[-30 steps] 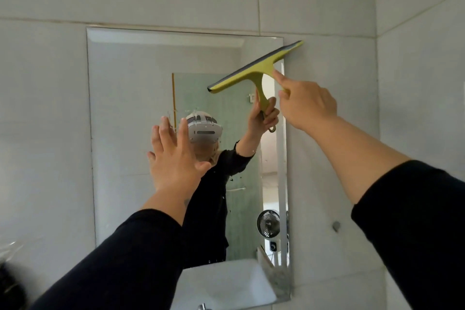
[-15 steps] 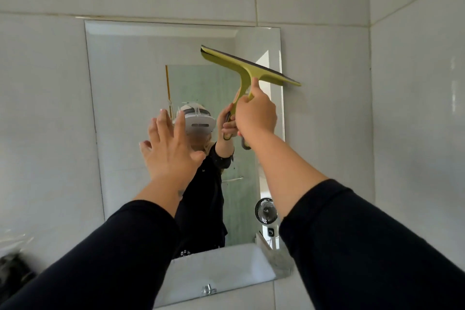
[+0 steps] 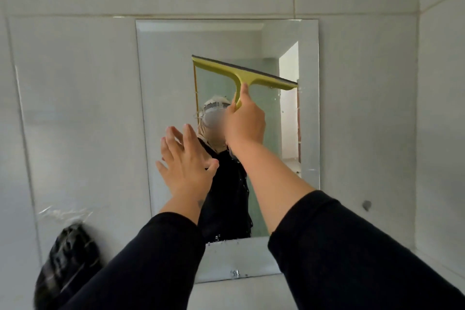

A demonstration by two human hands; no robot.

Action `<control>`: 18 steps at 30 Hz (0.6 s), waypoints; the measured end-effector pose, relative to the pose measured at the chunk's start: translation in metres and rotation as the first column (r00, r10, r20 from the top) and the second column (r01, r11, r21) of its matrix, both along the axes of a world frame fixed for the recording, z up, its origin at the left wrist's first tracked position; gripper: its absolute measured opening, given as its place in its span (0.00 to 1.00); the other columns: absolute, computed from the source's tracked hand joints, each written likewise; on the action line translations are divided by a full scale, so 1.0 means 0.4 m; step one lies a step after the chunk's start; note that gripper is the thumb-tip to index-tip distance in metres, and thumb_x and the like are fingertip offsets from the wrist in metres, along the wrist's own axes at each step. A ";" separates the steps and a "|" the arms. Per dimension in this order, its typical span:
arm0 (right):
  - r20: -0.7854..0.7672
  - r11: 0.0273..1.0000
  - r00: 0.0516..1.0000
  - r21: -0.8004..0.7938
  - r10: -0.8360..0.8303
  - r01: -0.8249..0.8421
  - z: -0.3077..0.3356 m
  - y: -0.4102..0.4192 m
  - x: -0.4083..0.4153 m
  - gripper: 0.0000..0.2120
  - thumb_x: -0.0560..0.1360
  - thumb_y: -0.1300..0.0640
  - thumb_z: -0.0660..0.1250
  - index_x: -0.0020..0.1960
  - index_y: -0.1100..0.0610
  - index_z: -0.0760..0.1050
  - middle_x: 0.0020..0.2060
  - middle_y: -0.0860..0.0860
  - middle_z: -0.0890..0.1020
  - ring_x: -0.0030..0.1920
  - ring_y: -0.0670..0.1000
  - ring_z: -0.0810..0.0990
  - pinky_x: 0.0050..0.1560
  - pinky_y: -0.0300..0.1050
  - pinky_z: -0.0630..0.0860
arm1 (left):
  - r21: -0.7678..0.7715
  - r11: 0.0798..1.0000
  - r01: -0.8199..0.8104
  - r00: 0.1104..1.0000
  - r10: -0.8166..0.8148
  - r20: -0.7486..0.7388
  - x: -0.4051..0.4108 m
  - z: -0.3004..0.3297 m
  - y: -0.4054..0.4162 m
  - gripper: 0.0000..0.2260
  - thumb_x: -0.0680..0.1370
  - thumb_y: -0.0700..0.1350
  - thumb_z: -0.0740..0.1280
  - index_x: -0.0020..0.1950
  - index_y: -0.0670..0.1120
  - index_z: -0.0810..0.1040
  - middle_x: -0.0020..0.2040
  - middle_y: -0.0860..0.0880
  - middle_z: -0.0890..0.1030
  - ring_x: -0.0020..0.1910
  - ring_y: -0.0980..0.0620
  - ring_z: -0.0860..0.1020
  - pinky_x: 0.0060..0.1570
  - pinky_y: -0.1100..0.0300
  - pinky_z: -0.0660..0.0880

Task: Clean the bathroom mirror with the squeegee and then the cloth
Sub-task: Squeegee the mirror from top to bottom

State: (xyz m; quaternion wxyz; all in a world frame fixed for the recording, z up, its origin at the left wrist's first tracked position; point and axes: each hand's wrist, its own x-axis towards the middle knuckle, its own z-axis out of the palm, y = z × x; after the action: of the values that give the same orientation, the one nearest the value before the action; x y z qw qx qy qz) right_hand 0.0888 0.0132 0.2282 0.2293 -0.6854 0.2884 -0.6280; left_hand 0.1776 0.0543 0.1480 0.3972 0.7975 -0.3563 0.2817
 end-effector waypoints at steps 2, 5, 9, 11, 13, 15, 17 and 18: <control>-0.087 0.997 0.995 -0.065 -0.037 0.032 -0.002 0.035 0.026 0.24 0.81 0.57 0.54 0.76 0.49 0.55 0.41 0.53 0.79 0.42 0.52 0.78 0.45 0.46 0.76 | 0.010 1.000 0.016 0.999 -0.016 -0.037 0.000 -0.005 0.008 0.44 0.72 0.56 0.70 0.76 0.54 0.42 0.77 0.45 0.41 0.76 0.42 0.42 0.72 0.37 0.53; -0.117 0.993 0.992 -0.114 -0.045 0.031 -0.002 0.081 0.074 0.24 0.82 0.58 0.54 0.77 0.51 0.54 0.43 0.54 0.79 0.48 0.53 0.78 0.52 0.50 0.76 | 0.015 0.998 0.057 0.995 -0.056 -0.081 -0.007 -0.010 0.024 0.41 0.76 0.52 0.65 0.77 0.52 0.39 0.78 0.45 0.39 0.77 0.43 0.41 0.72 0.37 0.52; -0.257 0.979 0.962 -0.202 -0.090 0.038 -0.015 0.109 0.125 0.25 0.82 0.57 0.54 0.77 0.47 0.53 0.43 0.55 0.78 0.47 0.54 0.75 0.47 0.47 0.72 | -0.013 0.995 0.100 0.981 -0.101 -0.164 -0.015 -0.011 0.045 0.36 0.80 0.48 0.59 0.77 0.49 0.35 0.78 0.49 0.37 0.77 0.47 0.40 0.74 0.41 0.49; -0.307 0.961 0.942 -0.270 -0.139 0.054 -0.026 0.112 0.130 0.25 0.82 0.56 0.54 0.77 0.47 0.54 0.43 0.55 0.78 0.48 0.56 0.76 0.48 0.50 0.73 | 0.010 0.996 0.093 0.981 -0.090 -0.173 -0.006 -0.019 0.047 0.37 0.80 0.49 0.60 0.77 0.49 0.35 0.78 0.48 0.36 0.77 0.47 0.39 0.74 0.41 0.48; -0.348 0.932 0.918 -0.359 -0.188 0.055 -0.027 0.101 0.119 0.24 0.81 0.57 0.54 0.76 0.48 0.55 0.40 0.54 0.75 0.48 0.57 0.77 0.49 0.52 0.75 | 0.026 0.997 0.068 0.987 -0.063 -0.150 0.009 -0.031 0.043 0.40 0.77 0.51 0.64 0.77 0.52 0.38 0.78 0.47 0.36 0.77 0.46 0.39 0.74 0.39 0.49; -0.410 0.905 0.885 -0.425 -0.223 0.031 -0.017 0.077 0.095 0.24 0.81 0.59 0.53 0.76 0.48 0.55 0.39 0.53 0.73 0.42 0.55 0.76 0.41 0.49 0.71 | 0.042 0.999 0.028 0.993 -0.023 -0.112 0.021 -0.041 0.039 0.44 0.74 0.55 0.68 0.77 0.53 0.40 0.77 0.46 0.36 0.77 0.44 0.39 0.73 0.38 0.50; -0.467 0.873 0.837 -0.487 -0.287 0.028 -0.001 0.052 0.062 0.25 0.81 0.59 0.54 0.76 0.46 0.56 0.40 0.53 0.75 0.38 0.53 0.72 0.38 0.46 0.68 | 0.045 0.999 0.017 0.995 -0.013 -0.098 0.029 -0.047 0.036 0.45 0.73 0.59 0.69 0.77 0.53 0.39 0.77 0.45 0.37 0.77 0.43 0.40 0.72 0.37 0.52; -0.487 0.856 0.810 -0.516 -0.328 0.036 0.008 0.043 0.043 0.25 0.81 0.59 0.54 0.76 0.44 0.56 0.40 0.53 0.74 0.38 0.53 0.70 0.37 0.46 0.67 | 0.048 0.999 0.018 0.995 -0.013 -0.098 0.031 -0.048 0.034 0.46 0.73 0.59 0.69 0.77 0.53 0.39 0.77 0.45 0.37 0.77 0.43 0.40 0.72 0.37 0.52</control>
State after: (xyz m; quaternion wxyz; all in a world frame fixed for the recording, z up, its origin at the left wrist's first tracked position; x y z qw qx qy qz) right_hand 0.1058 0.0305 0.2313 -0.1072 -0.8413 0.2428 -0.4710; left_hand 0.1901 0.0681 0.1287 0.3968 0.8168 -0.3495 0.2305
